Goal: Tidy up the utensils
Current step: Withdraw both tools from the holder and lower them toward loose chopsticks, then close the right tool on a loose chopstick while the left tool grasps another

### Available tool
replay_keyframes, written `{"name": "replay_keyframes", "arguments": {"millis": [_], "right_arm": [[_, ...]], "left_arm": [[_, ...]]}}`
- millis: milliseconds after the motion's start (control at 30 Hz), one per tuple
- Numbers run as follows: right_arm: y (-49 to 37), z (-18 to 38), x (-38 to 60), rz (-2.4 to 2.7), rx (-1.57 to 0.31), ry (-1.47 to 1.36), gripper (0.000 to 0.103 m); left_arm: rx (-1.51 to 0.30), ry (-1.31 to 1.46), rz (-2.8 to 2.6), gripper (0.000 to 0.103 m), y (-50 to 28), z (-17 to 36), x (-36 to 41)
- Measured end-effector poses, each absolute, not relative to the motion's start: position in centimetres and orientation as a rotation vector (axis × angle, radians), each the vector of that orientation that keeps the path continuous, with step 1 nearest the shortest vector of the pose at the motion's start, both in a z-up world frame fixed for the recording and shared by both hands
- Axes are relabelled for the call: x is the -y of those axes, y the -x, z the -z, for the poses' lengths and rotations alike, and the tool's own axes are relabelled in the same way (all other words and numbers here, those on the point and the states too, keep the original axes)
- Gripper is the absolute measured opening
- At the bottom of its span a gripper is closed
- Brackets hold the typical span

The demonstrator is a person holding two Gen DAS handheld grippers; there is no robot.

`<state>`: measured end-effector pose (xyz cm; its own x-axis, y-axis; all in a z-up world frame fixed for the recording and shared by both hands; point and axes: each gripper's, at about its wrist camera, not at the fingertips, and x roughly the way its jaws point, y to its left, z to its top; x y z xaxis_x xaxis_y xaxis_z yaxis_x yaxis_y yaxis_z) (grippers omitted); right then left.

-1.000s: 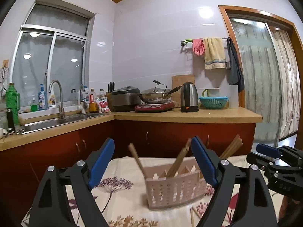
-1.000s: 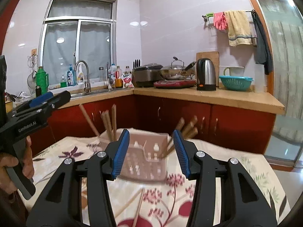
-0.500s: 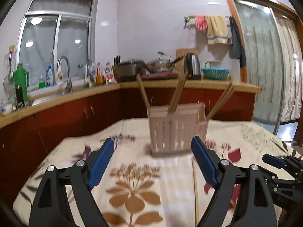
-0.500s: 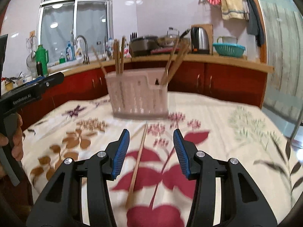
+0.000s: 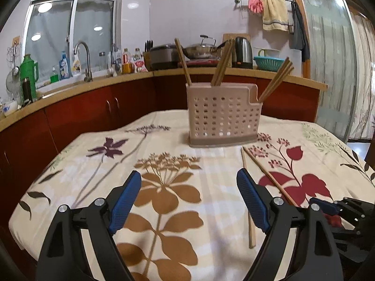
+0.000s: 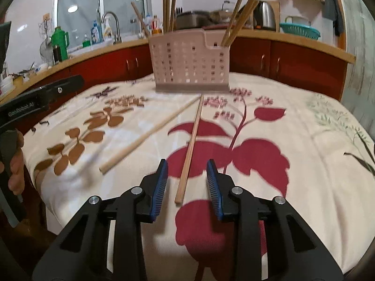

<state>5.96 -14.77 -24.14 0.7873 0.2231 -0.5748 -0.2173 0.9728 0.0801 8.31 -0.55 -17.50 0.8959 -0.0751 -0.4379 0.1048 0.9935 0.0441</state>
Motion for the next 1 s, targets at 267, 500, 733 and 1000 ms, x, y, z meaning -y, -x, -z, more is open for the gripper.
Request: {"name": "replay_keyframes", "arguments": {"millis": [267,500,733,1000], "right_arm": [[-5.7,24.5,16.2,-0.207,-0.631,-0.017,0.006],[-5.1,24.1,19.1,-0.133,-0.612,-0.038,0.006],[-4.6,24.2,21.5,-0.091,-0.602,-0.071,0.006],[-4.5,24.5,22.0,-0.099,-0.597,-0.089,0.006]], "left_arm": [[-0.500,-0.076,0.148,0.081,-8.0,18.9,2.4],[-0.553,-0.083,0.209,0.081,-7.7,20.2,4.8],[-0.617,-0.107,0.254,0.069,-7.9,22.1,6.9],[-0.681,-0.125,0.257,0.039,-8.3,24.0,7.6]]}}
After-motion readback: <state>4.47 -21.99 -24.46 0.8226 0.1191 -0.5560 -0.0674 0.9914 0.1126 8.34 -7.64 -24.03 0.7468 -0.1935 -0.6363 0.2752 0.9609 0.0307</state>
